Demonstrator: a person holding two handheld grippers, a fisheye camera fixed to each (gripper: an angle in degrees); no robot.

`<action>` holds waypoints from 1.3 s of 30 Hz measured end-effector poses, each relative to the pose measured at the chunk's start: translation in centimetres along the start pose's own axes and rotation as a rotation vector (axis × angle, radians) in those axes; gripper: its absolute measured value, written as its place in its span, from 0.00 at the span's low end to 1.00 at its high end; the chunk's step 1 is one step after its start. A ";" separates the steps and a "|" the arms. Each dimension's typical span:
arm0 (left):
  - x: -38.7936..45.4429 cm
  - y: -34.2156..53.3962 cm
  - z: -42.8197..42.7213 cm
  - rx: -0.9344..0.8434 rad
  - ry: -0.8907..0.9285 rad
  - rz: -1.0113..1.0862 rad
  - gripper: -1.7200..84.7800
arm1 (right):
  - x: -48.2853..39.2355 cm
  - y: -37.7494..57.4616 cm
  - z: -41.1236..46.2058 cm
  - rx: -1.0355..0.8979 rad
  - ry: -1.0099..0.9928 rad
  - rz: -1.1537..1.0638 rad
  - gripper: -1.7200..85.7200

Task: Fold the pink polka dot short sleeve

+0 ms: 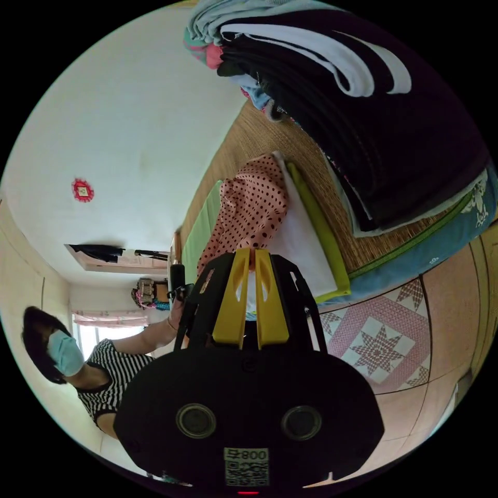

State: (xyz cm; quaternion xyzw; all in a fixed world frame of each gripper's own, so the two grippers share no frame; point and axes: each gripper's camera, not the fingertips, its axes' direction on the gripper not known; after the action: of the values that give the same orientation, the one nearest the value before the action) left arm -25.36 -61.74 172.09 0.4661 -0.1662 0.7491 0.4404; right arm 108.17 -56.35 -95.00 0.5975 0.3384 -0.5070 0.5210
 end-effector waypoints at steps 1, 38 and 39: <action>0.6 -0.8 0.8 -0.007 -0.007 0.027 0.05 | 0.0 -0.2 -0.4 0.002 -0.001 -0.006 0.04; -1.3 -13.0 6.2 -0.091 -0.126 0.022 0.03 | -0.5 2.3 0.5 0.323 0.320 -0.062 0.02; -0.6 -14.1 5.6 -0.069 -0.139 0.057 0.03 | -2.3 2.6 2.4 0.318 0.285 -0.131 0.02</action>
State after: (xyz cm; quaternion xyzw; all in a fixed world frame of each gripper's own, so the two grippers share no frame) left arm -10.62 -57.91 172.13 0.4967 -0.2354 0.7210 0.4220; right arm 109.38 -58.95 -91.98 0.7143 0.3627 -0.4972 0.3332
